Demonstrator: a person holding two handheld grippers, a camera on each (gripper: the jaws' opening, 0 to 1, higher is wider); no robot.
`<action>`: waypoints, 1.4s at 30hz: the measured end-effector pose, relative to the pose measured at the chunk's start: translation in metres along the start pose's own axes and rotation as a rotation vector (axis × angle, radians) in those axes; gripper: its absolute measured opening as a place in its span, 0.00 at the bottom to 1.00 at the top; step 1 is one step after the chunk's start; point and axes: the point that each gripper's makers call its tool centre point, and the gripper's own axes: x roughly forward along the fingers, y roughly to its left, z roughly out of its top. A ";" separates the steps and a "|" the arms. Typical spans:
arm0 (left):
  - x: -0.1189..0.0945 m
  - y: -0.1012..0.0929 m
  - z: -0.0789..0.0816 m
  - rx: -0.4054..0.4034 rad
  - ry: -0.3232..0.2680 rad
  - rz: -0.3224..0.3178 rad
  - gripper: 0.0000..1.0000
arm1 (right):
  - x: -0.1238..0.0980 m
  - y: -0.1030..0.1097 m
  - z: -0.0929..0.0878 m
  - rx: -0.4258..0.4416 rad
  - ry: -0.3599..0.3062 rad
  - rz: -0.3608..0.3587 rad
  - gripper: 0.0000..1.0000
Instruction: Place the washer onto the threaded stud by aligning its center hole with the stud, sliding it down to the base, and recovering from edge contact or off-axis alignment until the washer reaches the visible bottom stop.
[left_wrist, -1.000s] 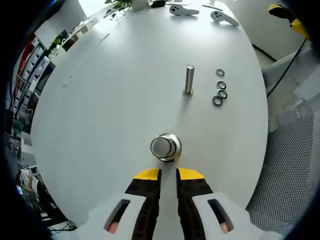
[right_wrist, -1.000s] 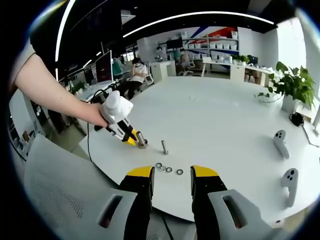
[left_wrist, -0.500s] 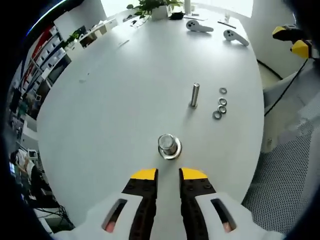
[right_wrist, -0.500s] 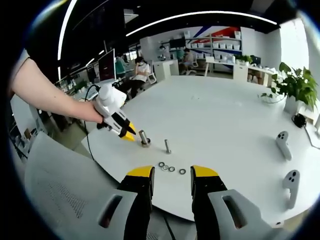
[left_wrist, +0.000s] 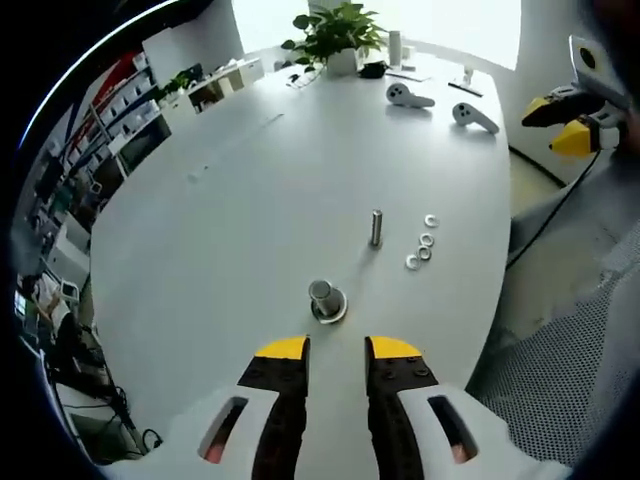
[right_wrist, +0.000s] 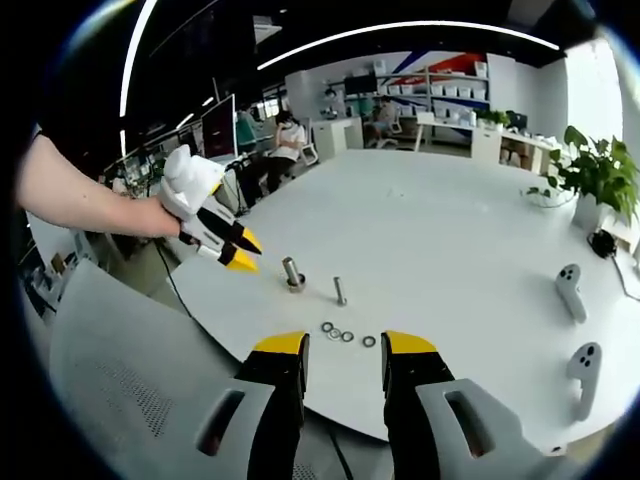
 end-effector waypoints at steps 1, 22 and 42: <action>-0.003 -0.001 0.001 -0.002 -0.009 0.001 0.20 | 0.000 0.000 0.000 -0.001 0.000 0.000 0.31; -0.058 0.002 -0.018 -0.152 -0.185 0.070 0.27 | 0.001 0.003 -0.002 -0.009 0.013 0.018 0.31; -0.123 -0.012 -0.021 -0.272 -0.362 0.142 0.32 | -0.001 0.002 0.003 -0.015 -0.011 0.008 0.31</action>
